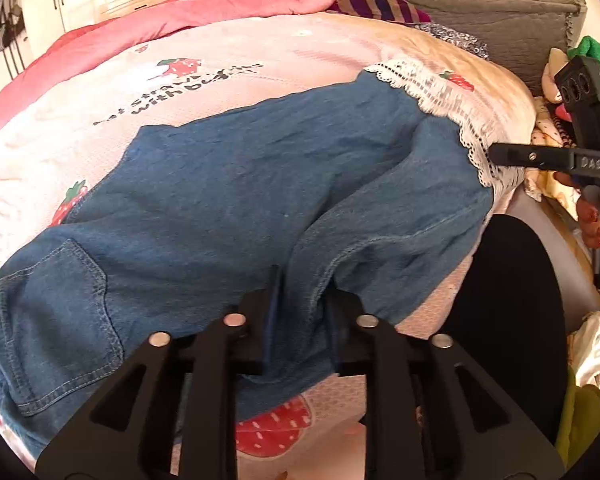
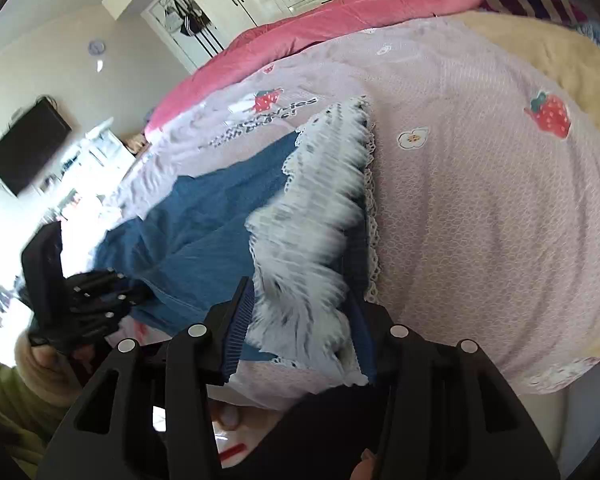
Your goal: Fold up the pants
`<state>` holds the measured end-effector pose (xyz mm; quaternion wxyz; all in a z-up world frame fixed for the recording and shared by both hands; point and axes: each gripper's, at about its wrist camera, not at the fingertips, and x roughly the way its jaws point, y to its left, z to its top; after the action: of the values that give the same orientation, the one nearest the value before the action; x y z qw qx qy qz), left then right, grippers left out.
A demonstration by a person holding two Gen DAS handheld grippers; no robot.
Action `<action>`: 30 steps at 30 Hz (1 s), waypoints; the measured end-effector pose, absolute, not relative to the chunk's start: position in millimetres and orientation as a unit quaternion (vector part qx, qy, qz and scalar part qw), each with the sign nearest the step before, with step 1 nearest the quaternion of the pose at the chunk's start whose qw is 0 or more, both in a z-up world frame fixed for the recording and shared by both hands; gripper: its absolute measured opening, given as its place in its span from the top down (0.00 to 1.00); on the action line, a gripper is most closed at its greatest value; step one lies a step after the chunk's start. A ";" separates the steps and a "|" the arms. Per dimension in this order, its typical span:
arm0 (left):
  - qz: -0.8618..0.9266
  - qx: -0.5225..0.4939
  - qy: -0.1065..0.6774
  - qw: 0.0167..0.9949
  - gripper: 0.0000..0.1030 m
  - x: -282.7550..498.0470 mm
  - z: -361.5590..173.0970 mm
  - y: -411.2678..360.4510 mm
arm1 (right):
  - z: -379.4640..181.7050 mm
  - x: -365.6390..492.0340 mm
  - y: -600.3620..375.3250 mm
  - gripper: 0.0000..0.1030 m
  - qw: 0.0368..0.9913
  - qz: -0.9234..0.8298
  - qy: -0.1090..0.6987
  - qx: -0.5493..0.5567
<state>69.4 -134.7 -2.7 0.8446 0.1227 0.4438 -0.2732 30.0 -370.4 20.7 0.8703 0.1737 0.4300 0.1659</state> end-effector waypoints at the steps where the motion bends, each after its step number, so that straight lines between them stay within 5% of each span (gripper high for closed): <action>1: -0.275 0.126 0.441 0.845 0.83 67.9 -2.2 -136.0 | 20.1 29.6 -368.4 0.57 0.872 0.163 0.431 0.167; 2: -0.277 0.128 0.440 0.845 0.83 66.8 -2.3 -137.1 | 19.5 29.1 -366.8 0.58 0.874 0.157 0.433 0.158; 4: -0.279 0.132 0.440 0.843 0.83 65.7 -3.0 -138.6 | 17.6 29.4 -364.4 0.78 0.877 0.135 0.442 0.133; 6: -0.283 0.133 0.442 0.841 0.87 64.5 -3.4 -139.1 | 16.4 28.4 -363.0 0.83 0.879 0.123 0.446 0.115; 11: -0.292 0.149 0.446 0.833 0.96 59.3 -6.3 -144.6 | 15.0 22.7 -354.2 0.84 0.888 0.089 0.449 0.053; 30: -0.272 0.131 0.459 0.836 0.97 43.9 -13.4 -130.5 | 11.7 20.8 -330.7 0.77 0.900 0.054 0.429 -0.055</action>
<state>43.9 -130.5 -13.4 0.8359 0.1307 0.4588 -0.2715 20.8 -330.7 11.7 0.8998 -0.0552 0.4294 0.0538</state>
